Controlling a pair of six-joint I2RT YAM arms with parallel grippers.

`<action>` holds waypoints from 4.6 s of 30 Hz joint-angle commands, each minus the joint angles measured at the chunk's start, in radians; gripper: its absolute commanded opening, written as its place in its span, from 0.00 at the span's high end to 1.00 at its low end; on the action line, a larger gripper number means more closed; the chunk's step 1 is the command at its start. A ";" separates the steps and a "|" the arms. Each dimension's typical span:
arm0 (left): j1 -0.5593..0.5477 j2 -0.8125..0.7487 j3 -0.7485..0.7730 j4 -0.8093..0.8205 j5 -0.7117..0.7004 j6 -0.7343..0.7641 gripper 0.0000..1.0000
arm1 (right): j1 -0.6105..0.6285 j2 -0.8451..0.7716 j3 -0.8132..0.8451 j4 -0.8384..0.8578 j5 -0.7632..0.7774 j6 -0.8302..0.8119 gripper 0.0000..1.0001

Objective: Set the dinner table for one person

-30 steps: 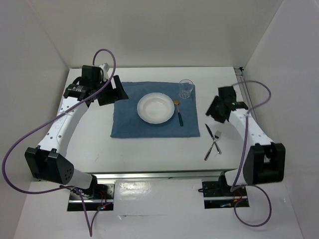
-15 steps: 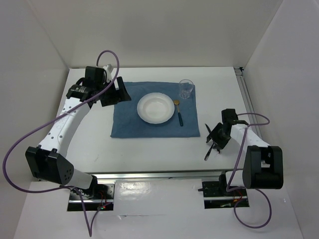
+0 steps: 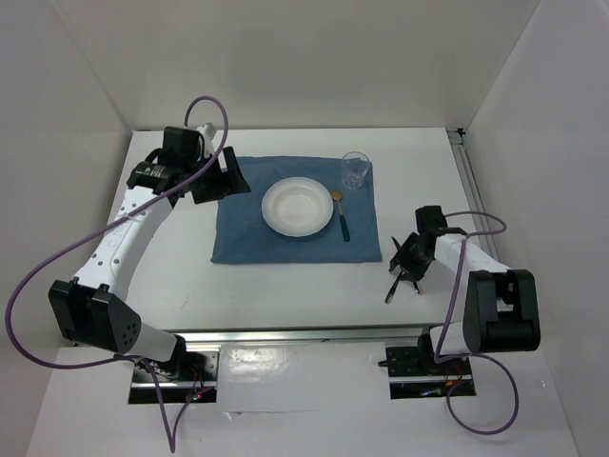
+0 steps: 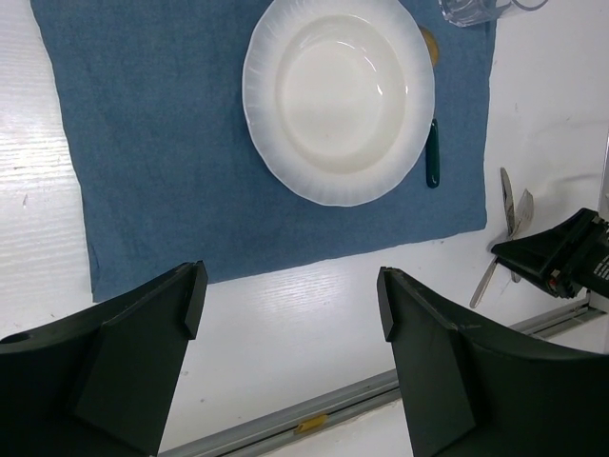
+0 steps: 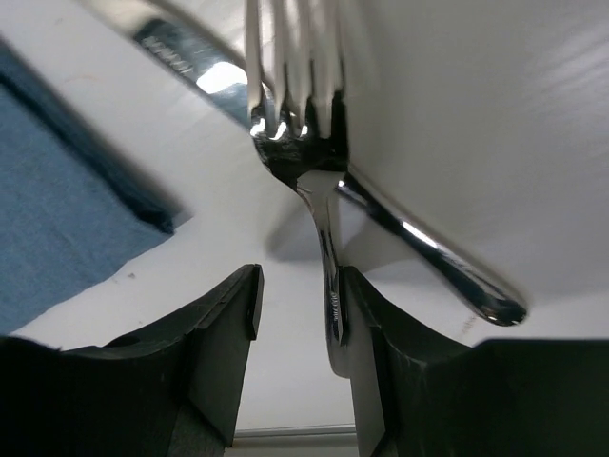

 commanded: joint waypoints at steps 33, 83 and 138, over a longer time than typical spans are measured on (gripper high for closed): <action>-0.004 0.019 0.092 -0.015 -0.018 0.020 0.09 | 0.220 0.078 0.197 -0.082 0.238 -0.031 0.99; 0.036 -0.176 0.258 -0.149 -0.156 -0.088 0.09 | 0.751 1.102 1.590 0.115 -0.148 -0.068 0.50; 0.045 -0.125 0.195 -0.049 -0.167 -0.049 0.11 | 0.162 0.154 0.146 -0.094 0.100 -0.017 0.33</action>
